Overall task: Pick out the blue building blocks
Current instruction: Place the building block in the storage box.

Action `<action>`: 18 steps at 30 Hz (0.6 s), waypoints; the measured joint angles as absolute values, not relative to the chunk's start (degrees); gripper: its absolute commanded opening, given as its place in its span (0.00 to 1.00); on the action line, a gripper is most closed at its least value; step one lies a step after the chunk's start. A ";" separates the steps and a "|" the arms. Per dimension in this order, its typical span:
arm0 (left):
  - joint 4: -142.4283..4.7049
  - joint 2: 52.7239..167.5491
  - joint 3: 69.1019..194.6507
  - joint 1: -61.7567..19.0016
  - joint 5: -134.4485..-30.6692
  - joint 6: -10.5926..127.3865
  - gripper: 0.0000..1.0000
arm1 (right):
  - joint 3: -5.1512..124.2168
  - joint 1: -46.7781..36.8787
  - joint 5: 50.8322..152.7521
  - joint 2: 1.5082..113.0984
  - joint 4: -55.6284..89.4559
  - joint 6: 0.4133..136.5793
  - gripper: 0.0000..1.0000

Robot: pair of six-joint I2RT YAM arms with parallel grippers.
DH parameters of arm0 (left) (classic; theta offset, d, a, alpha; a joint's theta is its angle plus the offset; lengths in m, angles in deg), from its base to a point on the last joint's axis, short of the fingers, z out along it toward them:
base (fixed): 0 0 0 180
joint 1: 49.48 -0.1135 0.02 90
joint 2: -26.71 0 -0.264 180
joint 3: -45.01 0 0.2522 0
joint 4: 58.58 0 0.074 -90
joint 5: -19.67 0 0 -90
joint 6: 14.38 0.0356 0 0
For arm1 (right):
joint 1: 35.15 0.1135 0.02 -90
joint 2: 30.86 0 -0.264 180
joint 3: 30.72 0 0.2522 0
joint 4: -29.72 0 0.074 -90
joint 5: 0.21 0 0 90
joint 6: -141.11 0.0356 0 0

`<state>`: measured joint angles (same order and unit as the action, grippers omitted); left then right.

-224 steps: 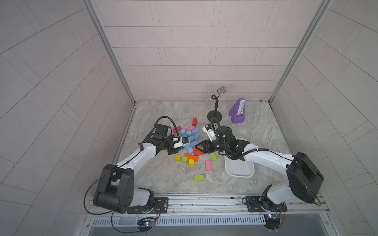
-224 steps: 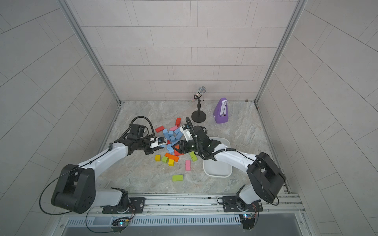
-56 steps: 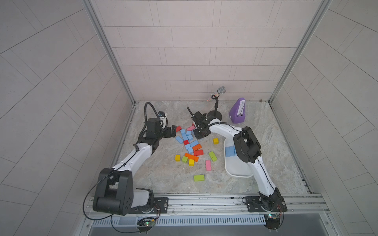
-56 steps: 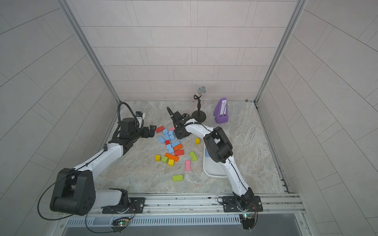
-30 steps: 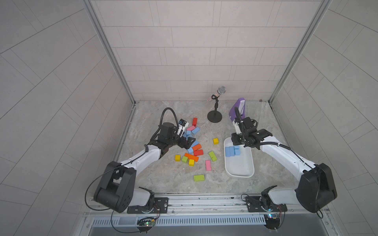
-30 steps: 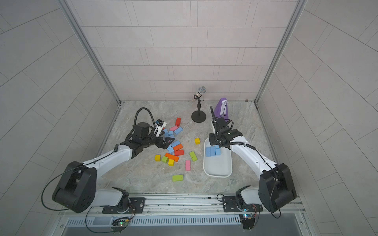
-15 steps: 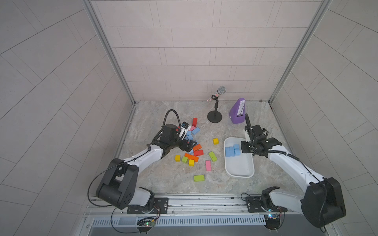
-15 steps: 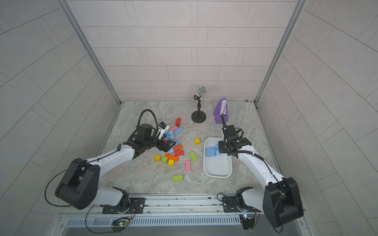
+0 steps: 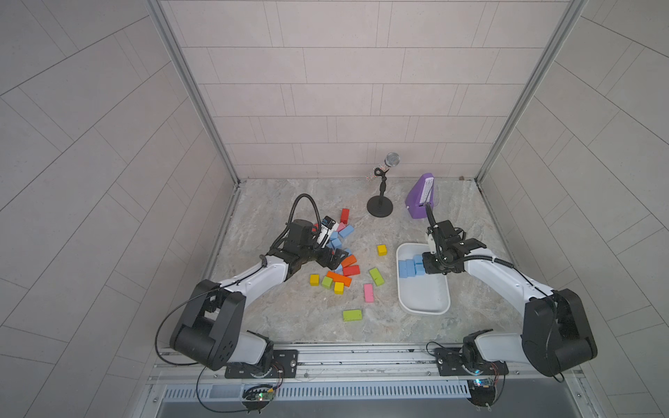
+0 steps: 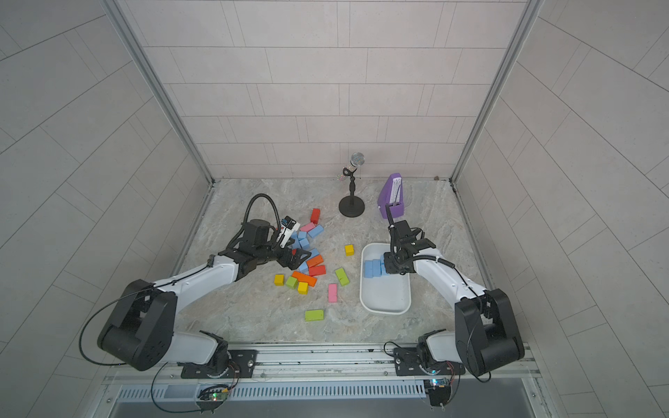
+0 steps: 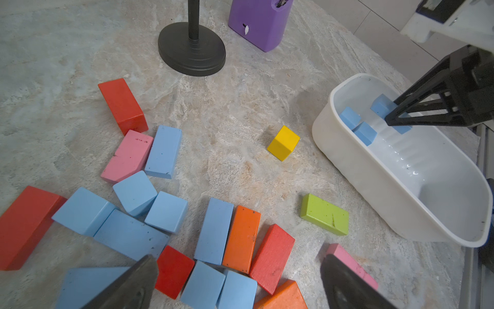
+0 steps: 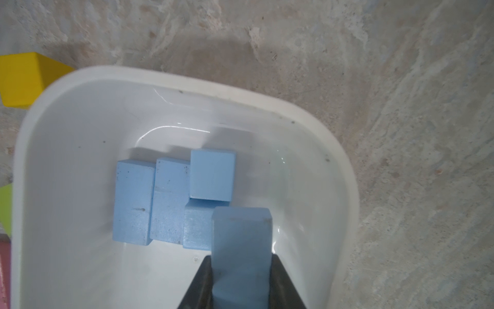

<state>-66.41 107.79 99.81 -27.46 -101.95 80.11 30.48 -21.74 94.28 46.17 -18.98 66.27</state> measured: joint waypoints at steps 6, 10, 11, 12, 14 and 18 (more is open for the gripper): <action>-66.63 107.79 99.81 -27.46 -101.97 80.20 1.00 | 30.53 -21.22 94.26 48.40 -18.80 66.23 0.21; -66.65 107.79 99.96 -27.46 -102.03 80.20 1.00 | 31.12 -20.91 93.37 50.30 -18.78 66.09 0.21; -66.65 107.79 100.00 -27.46 -102.03 80.20 1.00 | 31.40 -20.89 92.95 50.72 -18.78 66.12 0.21; -66.65 107.79 100.00 -27.46 -102.03 80.20 1.00 | 31.75 -20.89 92.34 51.16 -18.80 66.12 0.21; -66.65 107.79 100.00 -27.46 -102.03 80.20 1.00 | 32.52 -20.89 91.05 52.03 -18.78 66.14 0.21; -66.67 107.79 100.00 -27.46 -102.03 80.20 1.00 | 33.89 -20.89 88.78 53.47 -18.78 66.25 0.22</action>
